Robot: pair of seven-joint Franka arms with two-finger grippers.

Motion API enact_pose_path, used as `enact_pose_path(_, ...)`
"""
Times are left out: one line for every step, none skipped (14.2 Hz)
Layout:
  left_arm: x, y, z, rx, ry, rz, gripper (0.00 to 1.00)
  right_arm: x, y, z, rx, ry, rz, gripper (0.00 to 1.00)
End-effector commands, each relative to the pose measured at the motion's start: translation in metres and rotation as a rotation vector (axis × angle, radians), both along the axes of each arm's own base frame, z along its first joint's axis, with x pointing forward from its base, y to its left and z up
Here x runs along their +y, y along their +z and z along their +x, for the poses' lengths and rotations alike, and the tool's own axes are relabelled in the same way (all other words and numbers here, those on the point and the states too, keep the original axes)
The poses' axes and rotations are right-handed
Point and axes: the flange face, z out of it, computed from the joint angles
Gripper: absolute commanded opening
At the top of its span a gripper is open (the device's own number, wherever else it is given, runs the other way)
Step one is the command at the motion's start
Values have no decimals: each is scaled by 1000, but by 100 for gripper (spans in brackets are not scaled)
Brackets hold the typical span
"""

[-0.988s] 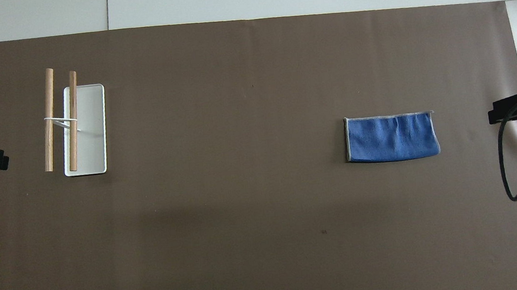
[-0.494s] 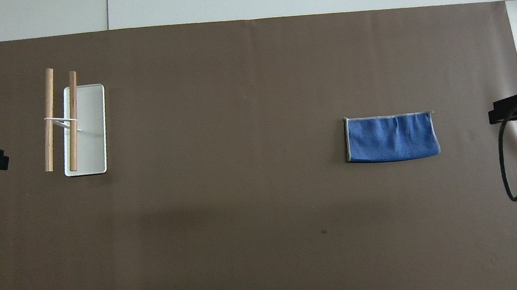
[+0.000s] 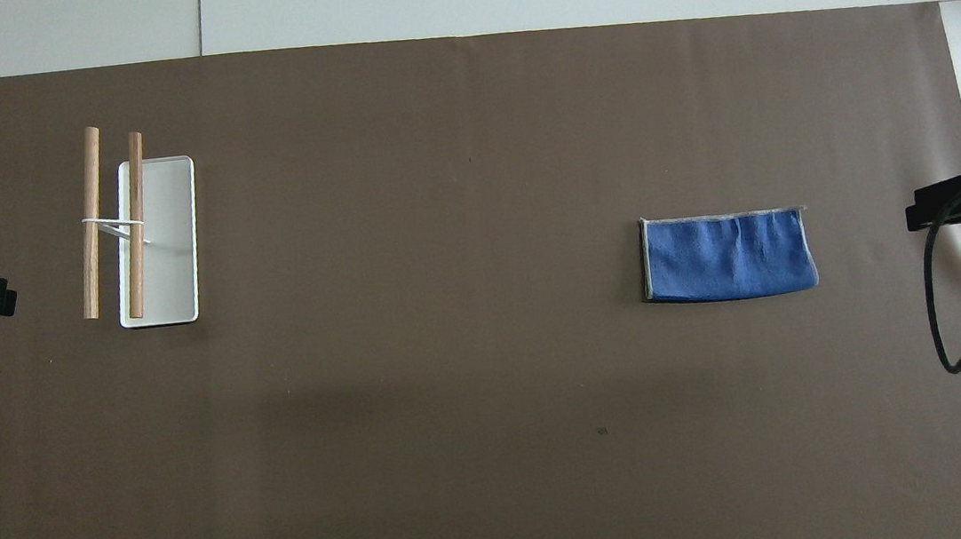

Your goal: Right arm passes towel to left arm to hang

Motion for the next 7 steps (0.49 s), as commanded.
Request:
enact_pose_path(3, 3, -8, 6, 0, 24, 100, 16, -23, 16, -20, 39, -18, 100)
enact_pose_path(4, 3, -8, 6, 1, 23, 100, 18, -39, 25, -25, 41, -18, 100)
enact_pose_path(3, 3, -8, 6, 0, 24, 100, 21, -58, 35, -42, 46, -20, 100)
enact_pose_path(3, 3, -8, 6, 0, 24, 100, 26, -77, 41, -60, 52, -20, 100)
enact_pose_path(3, 3, -8, 6, 0, 24, 100, 38, -100, 47, -68, 72, -19, 100)
enact_pose_path(3, 3, -8, 6, 0, 24, 100, 41, -124, 52, -74, 74, -17, 100)
enact_pose_path(3, 3, -8, 6, 0, 24, 100, 43, -144, 56, -88, 76, -15, 100)
